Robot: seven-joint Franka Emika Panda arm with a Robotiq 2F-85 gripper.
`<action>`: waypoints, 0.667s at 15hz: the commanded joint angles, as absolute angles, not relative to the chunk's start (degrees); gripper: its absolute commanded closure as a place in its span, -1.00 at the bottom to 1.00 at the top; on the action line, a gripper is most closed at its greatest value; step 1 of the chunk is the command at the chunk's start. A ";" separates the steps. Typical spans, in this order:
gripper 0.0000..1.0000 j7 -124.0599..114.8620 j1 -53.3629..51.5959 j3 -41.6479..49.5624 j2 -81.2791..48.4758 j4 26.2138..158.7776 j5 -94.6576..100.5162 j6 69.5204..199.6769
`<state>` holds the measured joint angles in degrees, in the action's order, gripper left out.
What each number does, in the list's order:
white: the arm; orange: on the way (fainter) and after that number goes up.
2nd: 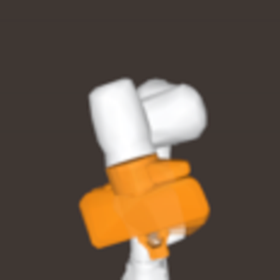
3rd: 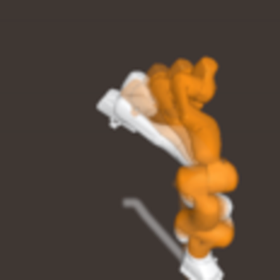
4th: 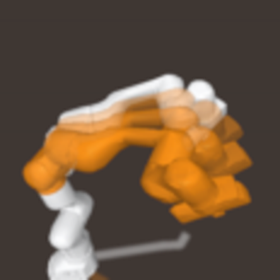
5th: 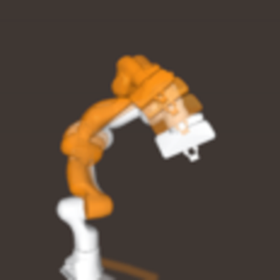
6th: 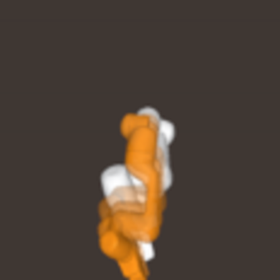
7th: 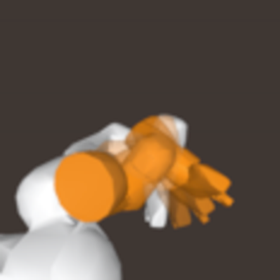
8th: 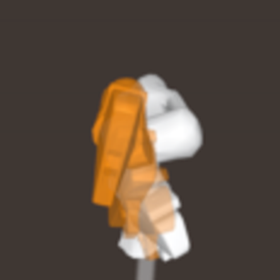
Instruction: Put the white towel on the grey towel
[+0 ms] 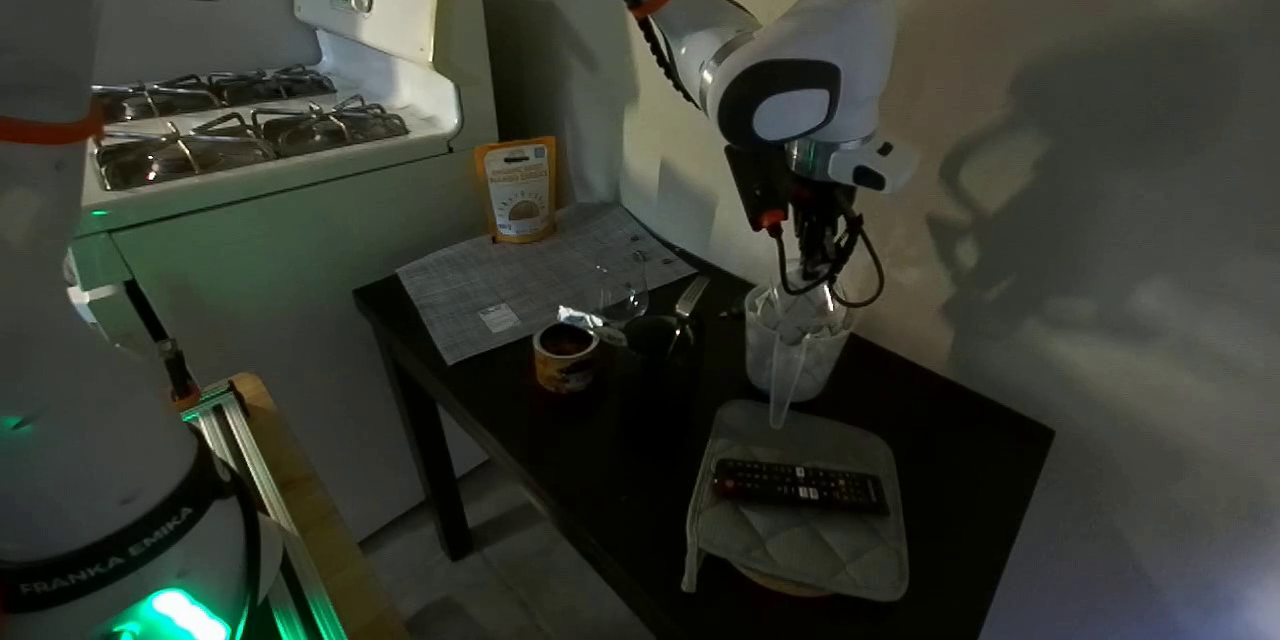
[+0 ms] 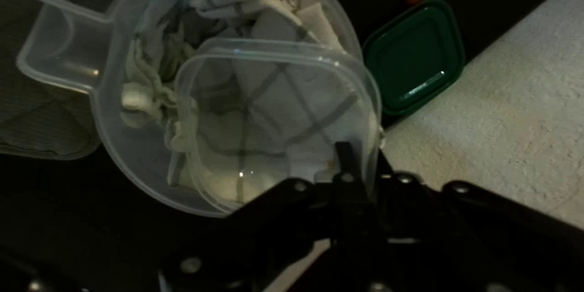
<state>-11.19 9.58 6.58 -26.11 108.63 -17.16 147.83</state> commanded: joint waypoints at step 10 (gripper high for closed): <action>0.95 -6.99 7.09 6.70 -6.35 121.91 -9.98 147.36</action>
